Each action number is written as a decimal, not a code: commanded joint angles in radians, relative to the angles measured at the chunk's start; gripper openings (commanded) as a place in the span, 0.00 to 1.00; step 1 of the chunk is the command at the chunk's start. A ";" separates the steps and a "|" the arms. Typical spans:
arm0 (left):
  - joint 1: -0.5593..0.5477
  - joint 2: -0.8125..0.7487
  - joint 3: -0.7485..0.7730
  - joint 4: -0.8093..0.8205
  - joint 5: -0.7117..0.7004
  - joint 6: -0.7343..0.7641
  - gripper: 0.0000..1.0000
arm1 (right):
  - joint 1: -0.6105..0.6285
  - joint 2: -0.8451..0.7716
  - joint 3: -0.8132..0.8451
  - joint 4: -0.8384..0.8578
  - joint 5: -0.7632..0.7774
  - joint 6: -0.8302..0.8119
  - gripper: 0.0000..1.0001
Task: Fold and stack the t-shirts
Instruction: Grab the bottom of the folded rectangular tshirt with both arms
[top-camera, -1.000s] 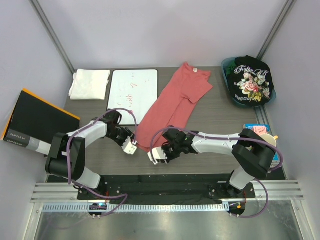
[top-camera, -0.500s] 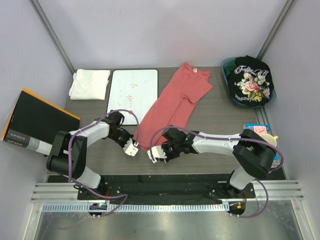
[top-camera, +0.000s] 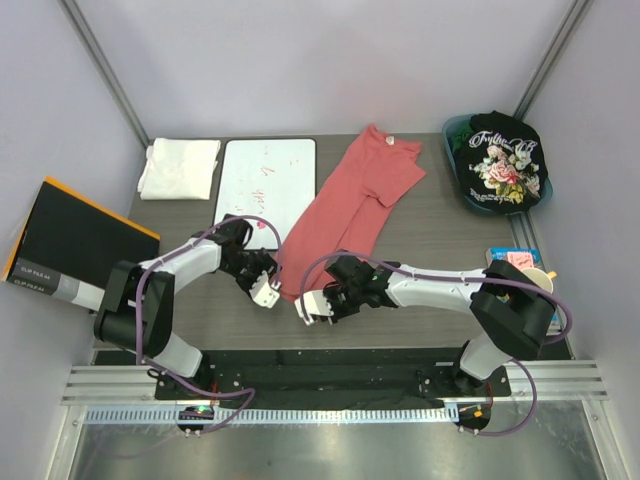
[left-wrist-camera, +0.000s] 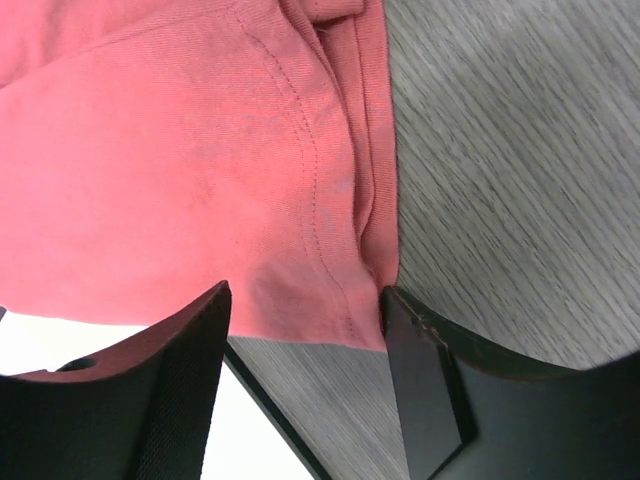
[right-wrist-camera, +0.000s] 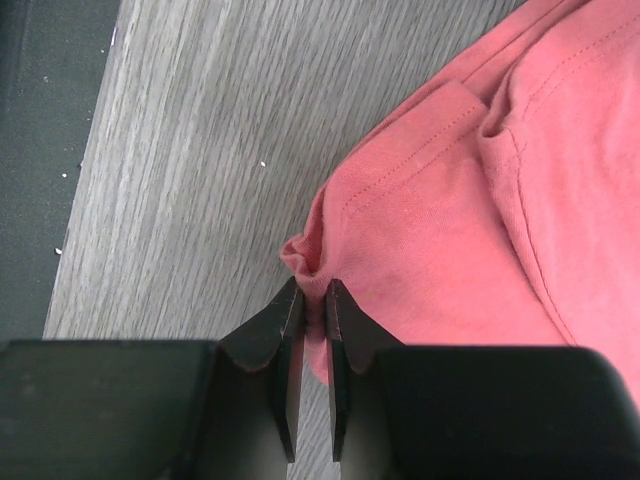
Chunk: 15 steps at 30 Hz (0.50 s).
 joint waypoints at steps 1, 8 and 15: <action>-0.001 0.054 -0.021 -0.082 -0.097 0.219 0.60 | 0.007 -0.054 0.008 0.015 0.006 0.011 0.18; -0.053 0.148 0.102 -0.233 -0.195 0.213 0.43 | 0.006 -0.071 0.005 0.013 0.003 0.028 0.17; -0.134 0.232 0.206 -0.315 -0.292 0.128 0.05 | 0.004 -0.100 0.000 0.013 0.005 0.046 0.09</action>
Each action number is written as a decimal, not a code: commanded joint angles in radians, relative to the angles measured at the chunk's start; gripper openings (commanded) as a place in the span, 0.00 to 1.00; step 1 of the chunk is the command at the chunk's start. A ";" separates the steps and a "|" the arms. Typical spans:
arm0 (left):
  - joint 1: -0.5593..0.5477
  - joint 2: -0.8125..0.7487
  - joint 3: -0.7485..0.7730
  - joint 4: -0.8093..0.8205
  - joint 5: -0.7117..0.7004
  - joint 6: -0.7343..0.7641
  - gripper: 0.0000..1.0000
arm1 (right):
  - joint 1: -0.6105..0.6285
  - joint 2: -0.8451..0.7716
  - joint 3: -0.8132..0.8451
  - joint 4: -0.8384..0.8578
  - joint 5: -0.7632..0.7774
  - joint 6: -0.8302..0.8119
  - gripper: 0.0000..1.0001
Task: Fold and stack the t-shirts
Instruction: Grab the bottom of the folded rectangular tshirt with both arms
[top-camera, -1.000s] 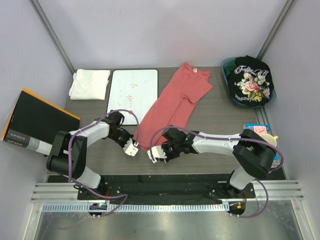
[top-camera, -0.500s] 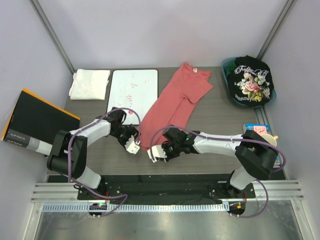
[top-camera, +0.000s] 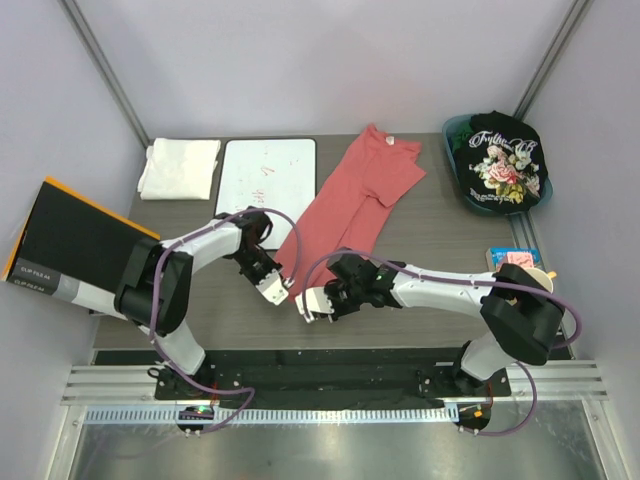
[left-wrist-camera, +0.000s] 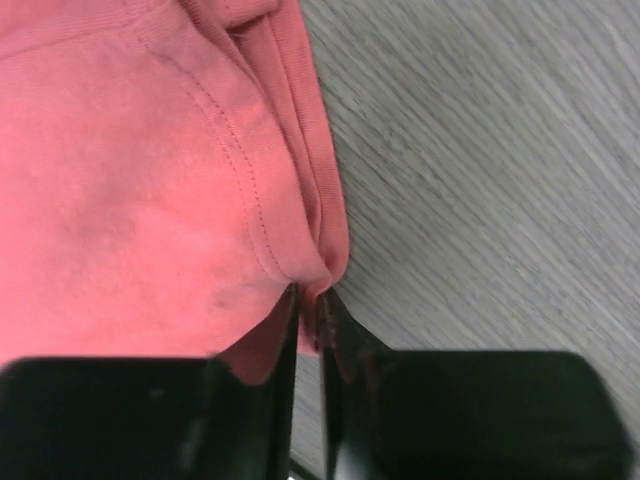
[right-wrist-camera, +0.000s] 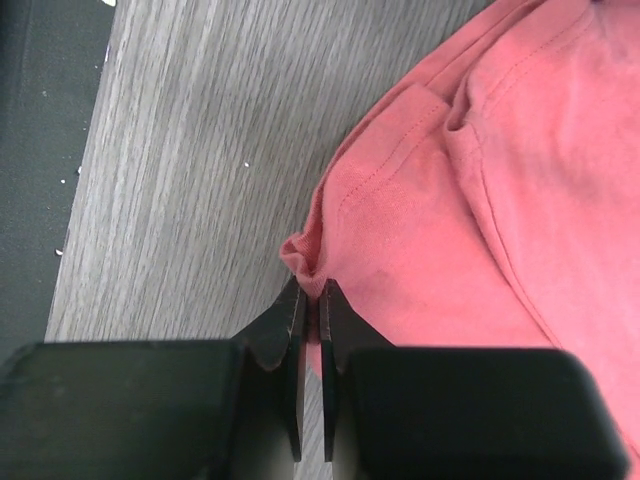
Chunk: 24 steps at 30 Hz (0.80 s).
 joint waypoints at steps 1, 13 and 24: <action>-0.040 0.081 0.013 -0.067 -0.118 0.133 0.00 | 0.003 -0.063 -0.001 0.015 -0.001 0.031 0.09; -0.098 -0.031 0.151 -0.223 -0.005 -0.065 0.00 | -0.042 -0.196 0.011 -0.086 0.040 0.074 0.01; -0.173 -0.214 0.179 -0.291 0.102 -0.220 0.00 | -0.069 -0.371 -0.009 -0.223 0.102 0.134 0.01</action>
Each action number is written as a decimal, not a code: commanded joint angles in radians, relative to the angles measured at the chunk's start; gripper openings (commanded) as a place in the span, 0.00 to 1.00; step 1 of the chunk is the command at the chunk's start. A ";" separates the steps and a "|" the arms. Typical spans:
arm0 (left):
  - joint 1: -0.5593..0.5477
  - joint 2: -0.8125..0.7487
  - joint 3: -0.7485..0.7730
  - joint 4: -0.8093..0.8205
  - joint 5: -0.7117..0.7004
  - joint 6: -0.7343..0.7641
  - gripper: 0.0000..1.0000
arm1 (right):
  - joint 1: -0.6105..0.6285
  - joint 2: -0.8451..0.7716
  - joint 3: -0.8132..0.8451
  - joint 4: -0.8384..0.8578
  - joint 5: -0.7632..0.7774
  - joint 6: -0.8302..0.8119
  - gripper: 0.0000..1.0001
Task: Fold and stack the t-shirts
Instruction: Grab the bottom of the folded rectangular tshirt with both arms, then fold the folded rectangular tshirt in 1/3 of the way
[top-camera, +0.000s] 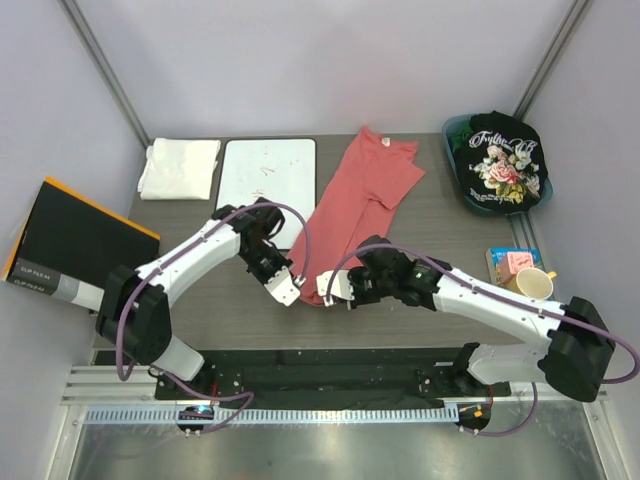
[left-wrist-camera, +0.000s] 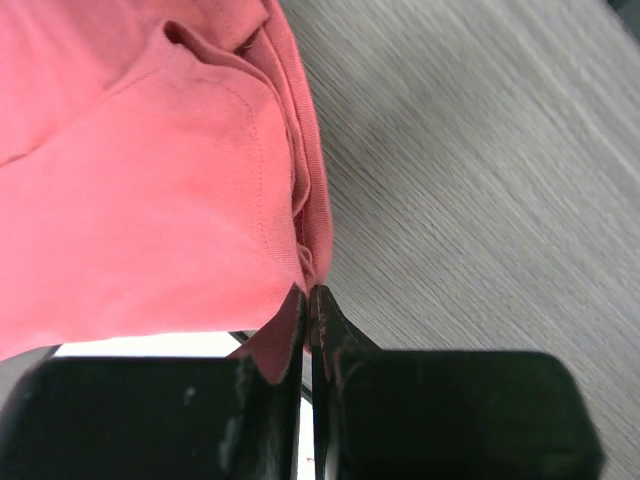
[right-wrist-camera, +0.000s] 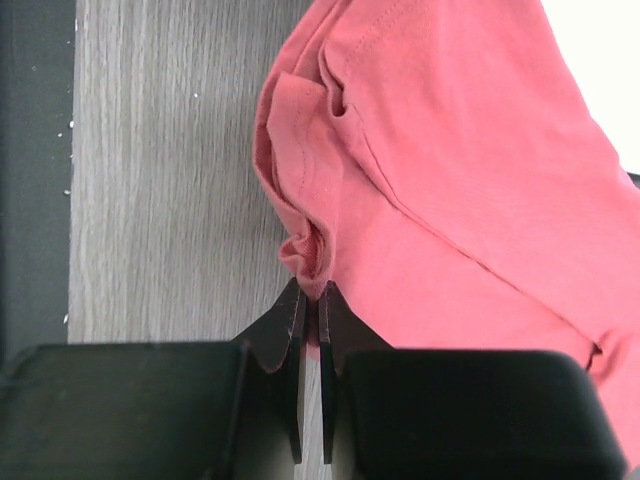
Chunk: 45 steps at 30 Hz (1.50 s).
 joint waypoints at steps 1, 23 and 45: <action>-0.020 -0.059 0.042 -0.076 0.083 -0.071 0.00 | -0.005 -0.094 -0.007 -0.079 0.027 0.046 0.01; -0.131 -0.066 0.102 -0.016 0.186 -0.125 0.00 | -0.005 -0.358 -0.048 -0.223 0.113 0.161 0.01; -0.030 0.326 0.470 0.162 0.152 -0.096 0.00 | -0.235 -0.220 -0.154 0.211 0.364 -0.021 0.01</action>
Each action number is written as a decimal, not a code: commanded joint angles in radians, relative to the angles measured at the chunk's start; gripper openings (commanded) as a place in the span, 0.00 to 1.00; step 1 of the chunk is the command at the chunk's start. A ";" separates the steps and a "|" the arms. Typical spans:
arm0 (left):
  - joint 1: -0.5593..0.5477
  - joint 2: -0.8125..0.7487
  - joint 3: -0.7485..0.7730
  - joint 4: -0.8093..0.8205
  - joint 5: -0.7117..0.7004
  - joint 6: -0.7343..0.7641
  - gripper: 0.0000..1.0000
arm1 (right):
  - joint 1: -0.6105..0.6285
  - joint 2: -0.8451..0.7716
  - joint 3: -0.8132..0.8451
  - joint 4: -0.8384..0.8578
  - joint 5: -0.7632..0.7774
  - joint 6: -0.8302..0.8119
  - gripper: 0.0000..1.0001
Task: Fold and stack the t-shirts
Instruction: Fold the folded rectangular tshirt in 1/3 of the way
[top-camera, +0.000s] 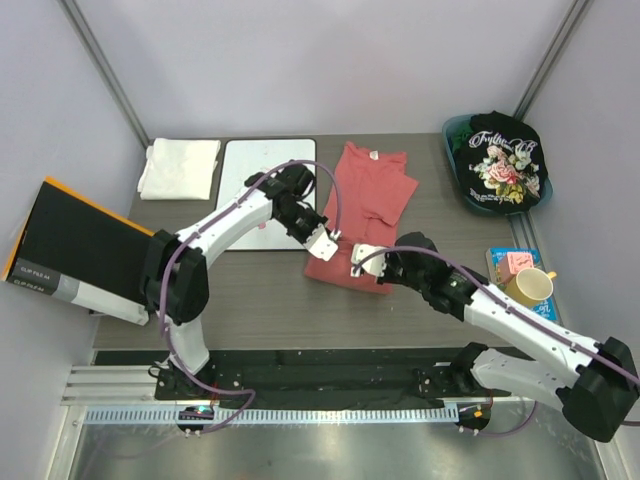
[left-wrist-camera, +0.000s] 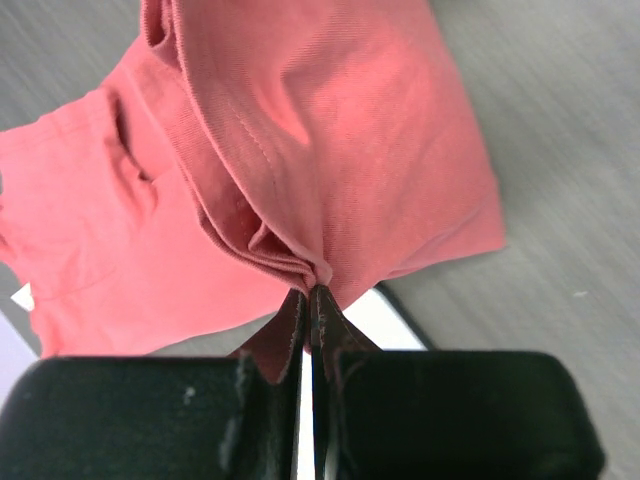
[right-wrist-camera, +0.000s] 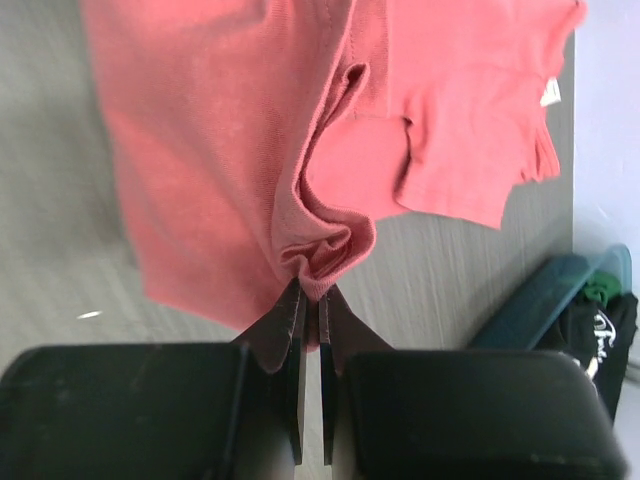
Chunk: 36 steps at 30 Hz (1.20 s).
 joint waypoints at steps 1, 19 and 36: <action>0.028 0.074 0.108 0.040 0.022 0.031 0.00 | -0.091 0.080 0.002 0.173 -0.007 -0.069 0.01; 0.108 0.292 0.260 0.172 0.079 0.077 0.06 | -0.324 0.493 0.215 0.419 -0.161 -0.121 0.01; 0.112 0.193 0.026 0.792 0.042 -0.310 0.78 | -0.320 0.582 0.198 0.677 0.205 -0.013 0.90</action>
